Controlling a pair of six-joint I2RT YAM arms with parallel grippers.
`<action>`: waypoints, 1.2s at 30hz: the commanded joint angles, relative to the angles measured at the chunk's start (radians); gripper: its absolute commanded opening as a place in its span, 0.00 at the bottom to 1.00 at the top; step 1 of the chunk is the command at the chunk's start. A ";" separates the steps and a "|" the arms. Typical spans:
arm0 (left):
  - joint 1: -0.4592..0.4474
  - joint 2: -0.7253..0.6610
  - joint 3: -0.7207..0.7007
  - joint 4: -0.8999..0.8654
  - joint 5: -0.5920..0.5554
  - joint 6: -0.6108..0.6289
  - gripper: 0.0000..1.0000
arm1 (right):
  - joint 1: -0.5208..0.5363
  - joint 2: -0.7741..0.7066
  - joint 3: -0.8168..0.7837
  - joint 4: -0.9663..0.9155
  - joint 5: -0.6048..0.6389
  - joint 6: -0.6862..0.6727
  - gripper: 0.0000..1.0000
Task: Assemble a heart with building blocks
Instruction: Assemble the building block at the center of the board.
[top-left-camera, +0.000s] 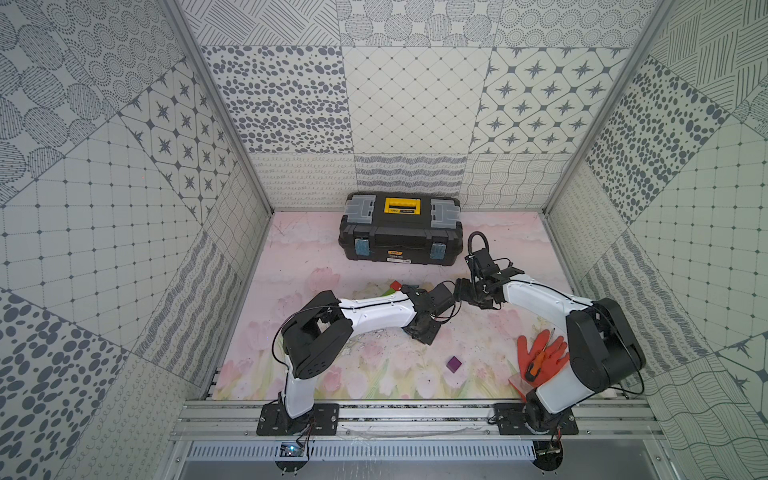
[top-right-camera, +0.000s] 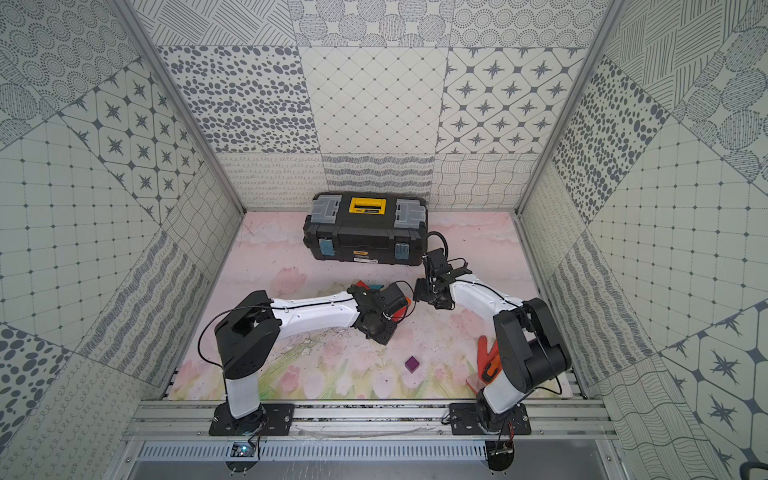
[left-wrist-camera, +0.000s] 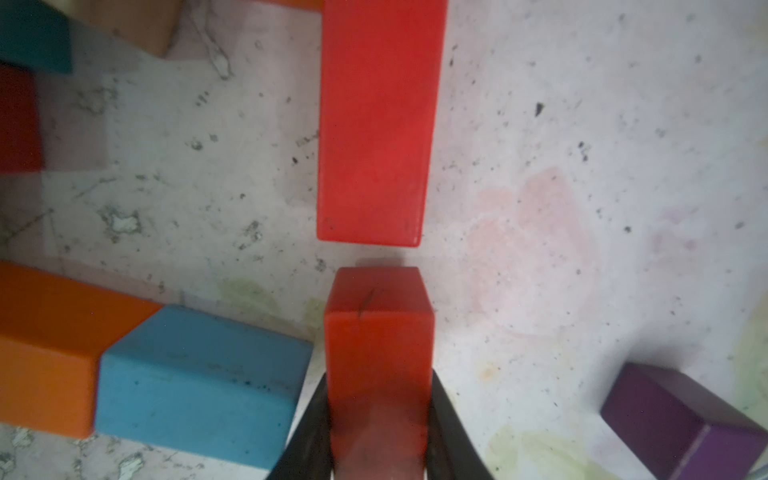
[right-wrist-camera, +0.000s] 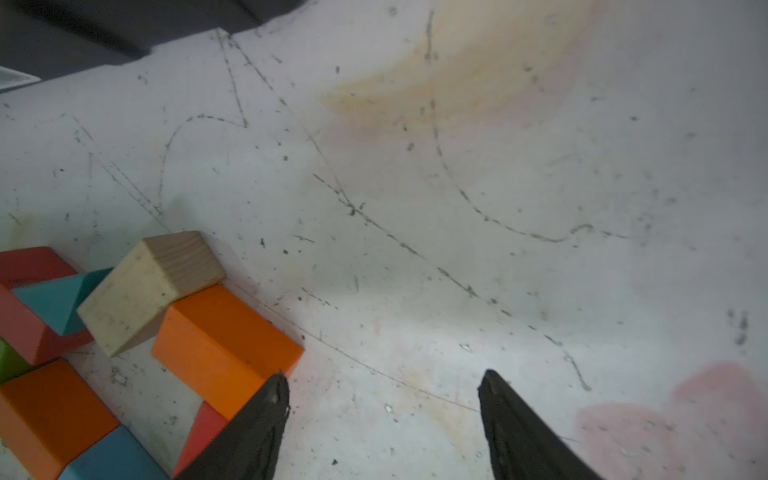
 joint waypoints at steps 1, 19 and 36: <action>0.007 0.010 0.002 0.037 0.015 -0.016 0.27 | -0.001 0.021 0.025 0.033 0.019 -0.002 0.75; 0.016 0.023 0.013 0.049 0.010 0.002 0.29 | 0.019 0.124 0.062 0.045 0.011 -0.026 0.77; 0.021 0.033 0.011 0.053 0.004 0.009 0.34 | 0.052 0.127 0.054 0.043 0.031 -0.014 0.76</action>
